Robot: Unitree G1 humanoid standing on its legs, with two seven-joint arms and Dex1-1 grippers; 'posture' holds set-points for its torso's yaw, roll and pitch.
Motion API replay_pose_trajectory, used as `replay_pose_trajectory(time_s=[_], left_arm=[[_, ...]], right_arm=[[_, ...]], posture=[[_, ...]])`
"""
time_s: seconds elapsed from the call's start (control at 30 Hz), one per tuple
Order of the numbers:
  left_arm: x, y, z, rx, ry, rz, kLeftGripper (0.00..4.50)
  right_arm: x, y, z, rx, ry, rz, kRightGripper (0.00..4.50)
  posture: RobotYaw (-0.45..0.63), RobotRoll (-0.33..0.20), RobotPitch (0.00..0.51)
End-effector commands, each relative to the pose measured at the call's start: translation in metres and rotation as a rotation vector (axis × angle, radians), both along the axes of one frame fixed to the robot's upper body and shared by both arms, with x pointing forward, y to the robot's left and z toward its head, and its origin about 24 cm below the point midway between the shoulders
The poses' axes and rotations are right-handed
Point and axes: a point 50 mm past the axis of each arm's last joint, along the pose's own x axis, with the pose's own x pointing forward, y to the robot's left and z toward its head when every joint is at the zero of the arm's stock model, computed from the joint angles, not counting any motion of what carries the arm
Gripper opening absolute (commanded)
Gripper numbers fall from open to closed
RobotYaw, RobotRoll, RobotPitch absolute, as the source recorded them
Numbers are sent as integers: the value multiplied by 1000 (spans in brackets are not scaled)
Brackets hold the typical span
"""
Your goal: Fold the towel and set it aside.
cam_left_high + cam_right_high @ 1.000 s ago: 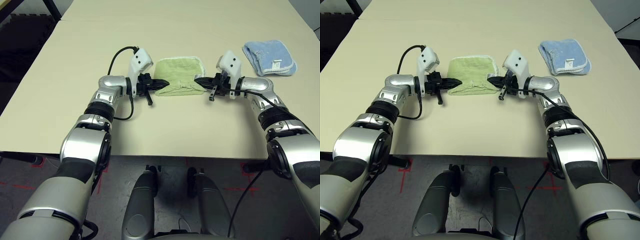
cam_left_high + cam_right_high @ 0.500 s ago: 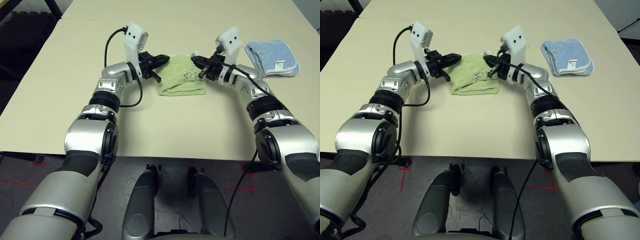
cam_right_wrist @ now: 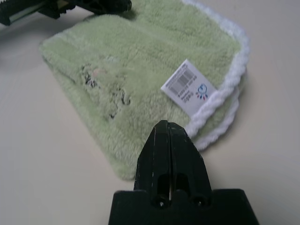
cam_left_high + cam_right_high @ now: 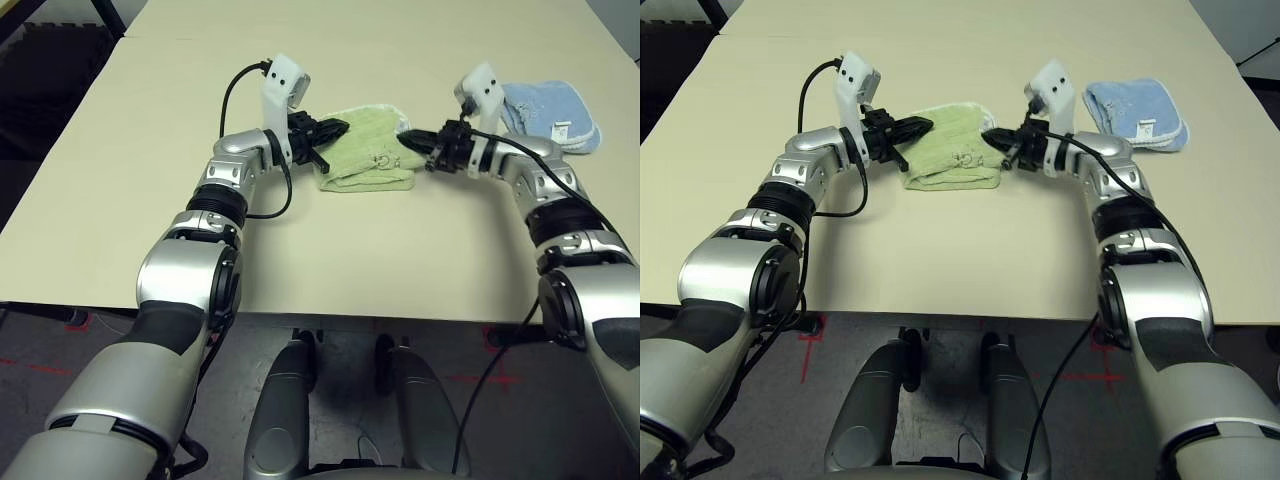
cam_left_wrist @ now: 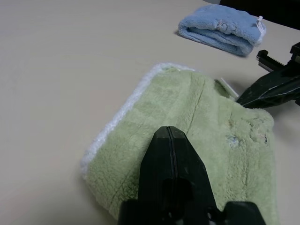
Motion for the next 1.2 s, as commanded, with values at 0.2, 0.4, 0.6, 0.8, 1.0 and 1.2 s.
replay_pose_trajectory(time_s=[0.2, 0.4, 0.6, 0.8, 1.0, 1.2], left_arm=[[-4, -1, -1, -2, 2, -76, 16], [-5, 3, 0, 0, 0, -100, 16], [-6, 8, 2, 6, 0, -108, 16], [-5, 9, 2, 12, -12, -82, 16], [-3, 6, 15, -46, -37, -65, 16], [-1, 8, 25, -57, -48, -43, 16]], right_arm=[[-8, 14, -11, -30, 23, 27, 0], [-14, 15, -26, -33, 57, 21, 0], [-23, 15, -34, -54, 89, 37, 0], [-13, 13, 1, 48, -20, 10, 0], [-12, 10, 53, 207, -67, 142, 0], [2, 13, 67, 185, -112, 72, 0]], posture=[[43, 0, 252], [48, 0, 250], [46, 0, 248], [43, 0, 243], [46, 0, 240], [49, 0, 237]])
